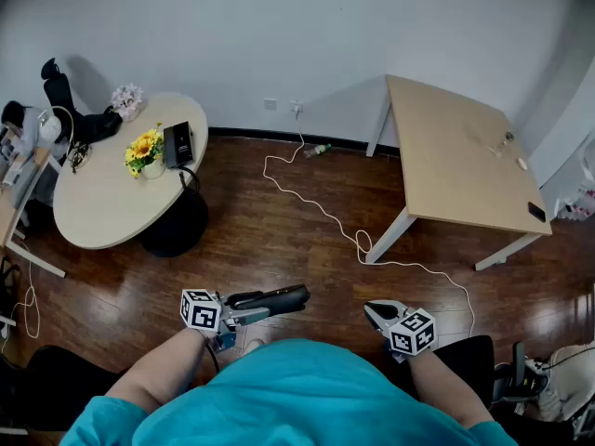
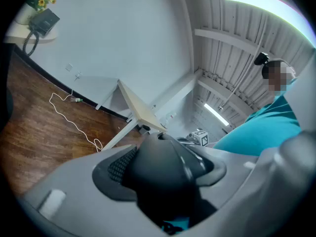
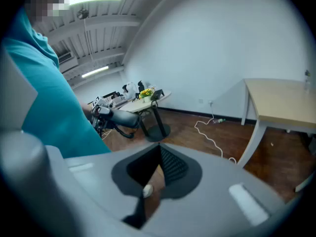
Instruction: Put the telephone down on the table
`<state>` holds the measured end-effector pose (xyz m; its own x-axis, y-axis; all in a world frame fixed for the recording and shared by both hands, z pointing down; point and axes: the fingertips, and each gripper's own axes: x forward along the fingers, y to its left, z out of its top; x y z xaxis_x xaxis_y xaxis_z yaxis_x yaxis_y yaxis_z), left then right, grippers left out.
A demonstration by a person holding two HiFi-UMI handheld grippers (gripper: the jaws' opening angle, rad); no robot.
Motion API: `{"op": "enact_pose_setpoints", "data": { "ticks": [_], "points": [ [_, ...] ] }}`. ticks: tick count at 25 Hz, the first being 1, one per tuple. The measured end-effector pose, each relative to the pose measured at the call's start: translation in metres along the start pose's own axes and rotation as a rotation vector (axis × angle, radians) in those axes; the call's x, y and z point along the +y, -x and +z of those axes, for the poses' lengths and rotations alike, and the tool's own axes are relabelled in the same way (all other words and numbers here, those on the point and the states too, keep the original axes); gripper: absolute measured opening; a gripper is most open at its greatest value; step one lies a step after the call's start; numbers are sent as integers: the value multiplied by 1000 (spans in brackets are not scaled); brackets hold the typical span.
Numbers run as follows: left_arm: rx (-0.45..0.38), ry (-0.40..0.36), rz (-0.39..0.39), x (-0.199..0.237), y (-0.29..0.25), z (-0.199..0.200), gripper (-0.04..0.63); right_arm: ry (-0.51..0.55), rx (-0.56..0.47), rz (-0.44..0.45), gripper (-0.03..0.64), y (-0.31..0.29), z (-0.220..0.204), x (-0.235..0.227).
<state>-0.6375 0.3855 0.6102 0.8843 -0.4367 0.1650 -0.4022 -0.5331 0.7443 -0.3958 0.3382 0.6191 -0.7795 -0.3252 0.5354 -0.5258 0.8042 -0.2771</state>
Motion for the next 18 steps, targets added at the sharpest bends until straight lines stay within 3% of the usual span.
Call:
{"op": "enact_pose_setpoints", "data": {
  "ticks": [18],
  "points": [
    [19,-18,-44,-42,-152,-1,302,54,47,-6,2,96,-32,-96]
  ]
}}
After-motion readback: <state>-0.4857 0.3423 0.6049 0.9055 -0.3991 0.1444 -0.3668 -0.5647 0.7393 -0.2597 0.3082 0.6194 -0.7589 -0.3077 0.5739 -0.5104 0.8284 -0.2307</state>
